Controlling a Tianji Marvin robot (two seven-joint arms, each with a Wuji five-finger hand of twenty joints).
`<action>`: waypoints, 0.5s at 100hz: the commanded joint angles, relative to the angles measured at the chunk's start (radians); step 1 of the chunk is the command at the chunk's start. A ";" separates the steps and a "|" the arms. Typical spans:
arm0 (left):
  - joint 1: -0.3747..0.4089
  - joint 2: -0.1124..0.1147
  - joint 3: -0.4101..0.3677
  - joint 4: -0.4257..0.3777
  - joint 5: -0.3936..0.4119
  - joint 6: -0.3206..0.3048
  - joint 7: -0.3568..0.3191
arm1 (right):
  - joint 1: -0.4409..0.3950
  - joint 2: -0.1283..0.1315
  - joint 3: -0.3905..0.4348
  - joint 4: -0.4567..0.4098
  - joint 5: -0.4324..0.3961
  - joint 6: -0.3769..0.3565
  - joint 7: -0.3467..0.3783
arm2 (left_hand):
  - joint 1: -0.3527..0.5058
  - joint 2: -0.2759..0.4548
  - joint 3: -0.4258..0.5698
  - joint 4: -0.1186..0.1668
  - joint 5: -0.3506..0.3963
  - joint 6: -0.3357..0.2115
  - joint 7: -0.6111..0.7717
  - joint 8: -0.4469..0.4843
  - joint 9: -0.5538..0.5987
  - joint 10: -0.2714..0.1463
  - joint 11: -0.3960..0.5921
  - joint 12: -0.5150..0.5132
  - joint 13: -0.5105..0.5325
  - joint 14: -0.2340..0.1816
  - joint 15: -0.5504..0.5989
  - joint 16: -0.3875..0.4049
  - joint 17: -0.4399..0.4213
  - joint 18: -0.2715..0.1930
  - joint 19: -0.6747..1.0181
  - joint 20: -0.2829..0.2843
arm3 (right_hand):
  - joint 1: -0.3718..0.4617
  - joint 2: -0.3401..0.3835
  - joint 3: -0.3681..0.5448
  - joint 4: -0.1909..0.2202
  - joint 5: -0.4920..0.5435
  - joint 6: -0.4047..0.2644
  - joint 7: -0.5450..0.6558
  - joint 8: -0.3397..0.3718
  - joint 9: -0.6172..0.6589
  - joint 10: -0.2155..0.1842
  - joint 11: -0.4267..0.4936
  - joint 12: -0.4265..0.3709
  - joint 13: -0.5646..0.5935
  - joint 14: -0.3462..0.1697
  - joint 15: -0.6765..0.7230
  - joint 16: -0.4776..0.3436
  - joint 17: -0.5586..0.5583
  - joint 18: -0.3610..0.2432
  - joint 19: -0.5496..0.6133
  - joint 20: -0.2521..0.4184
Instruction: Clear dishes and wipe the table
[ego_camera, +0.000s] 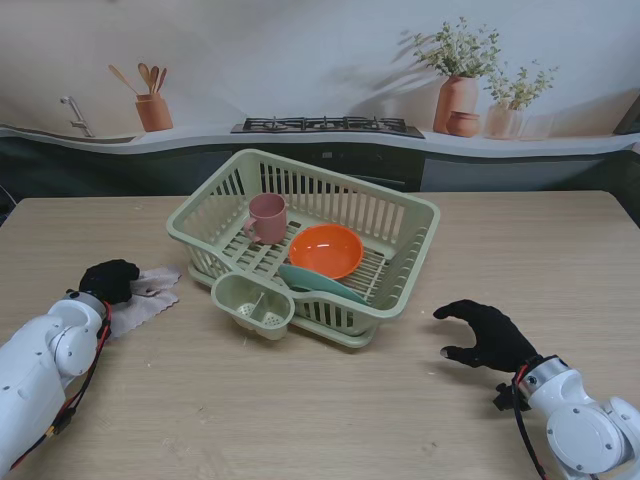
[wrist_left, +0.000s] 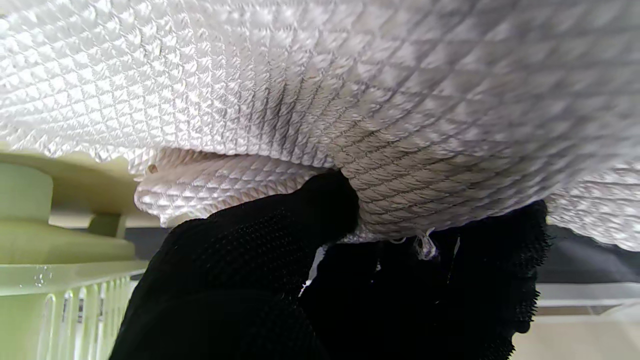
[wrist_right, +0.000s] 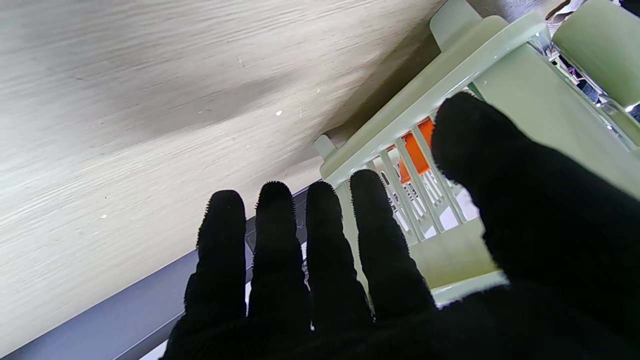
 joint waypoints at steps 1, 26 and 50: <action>0.052 -0.004 -0.021 -0.039 0.017 0.004 -0.032 | -0.010 -0.002 0.002 -0.006 0.000 0.000 0.009 | 0.034 0.029 0.011 -0.016 0.074 -0.077 0.029 0.010 0.022 0.005 0.014 0.024 0.016 0.076 0.022 0.011 0.014 0.048 0.049 0.012 | -0.030 -0.015 -0.009 -0.020 -0.021 -0.007 0.006 -0.009 -0.001 -0.017 -0.003 -0.008 -0.019 -0.016 0.001 -0.012 -0.013 -0.035 0.007 -0.005; 0.255 -0.008 -0.186 -0.232 0.078 -0.036 -0.052 | -0.013 -0.003 -0.001 -0.006 0.010 0.009 0.007 | 0.034 0.025 0.011 -0.016 0.079 -0.094 0.045 0.034 0.028 -0.002 0.012 0.023 0.013 0.074 0.023 0.012 0.005 0.048 0.050 0.013 | -0.029 -0.012 -0.011 -0.020 -0.022 -0.007 0.005 -0.010 -0.001 -0.018 -0.003 -0.008 -0.020 -0.016 0.001 -0.012 -0.014 -0.038 0.005 -0.004; 0.399 -0.014 -0.265 -0.340 0.126 -0.050 -0.020 | -0.013 -0.003 -0.002 -0.008 0.023 0.010 0.015 | 0.033 0.025 0.011 -0.015 0.082 -0.097 0.045 0.041 0.028 -0.003 0.009 0.022 0.011 0.076 0.021 0.012 0.002 0.048 0.051 0.015 | -0.028 -0.012 -0.010 -0.019 -0.021 -0.008 0.005 -0.010 0.001 -0.018 -0.003 -0.007 -0.018 -0.016 0.002 -0.012 -0.014 -0.035 0.005 -0.002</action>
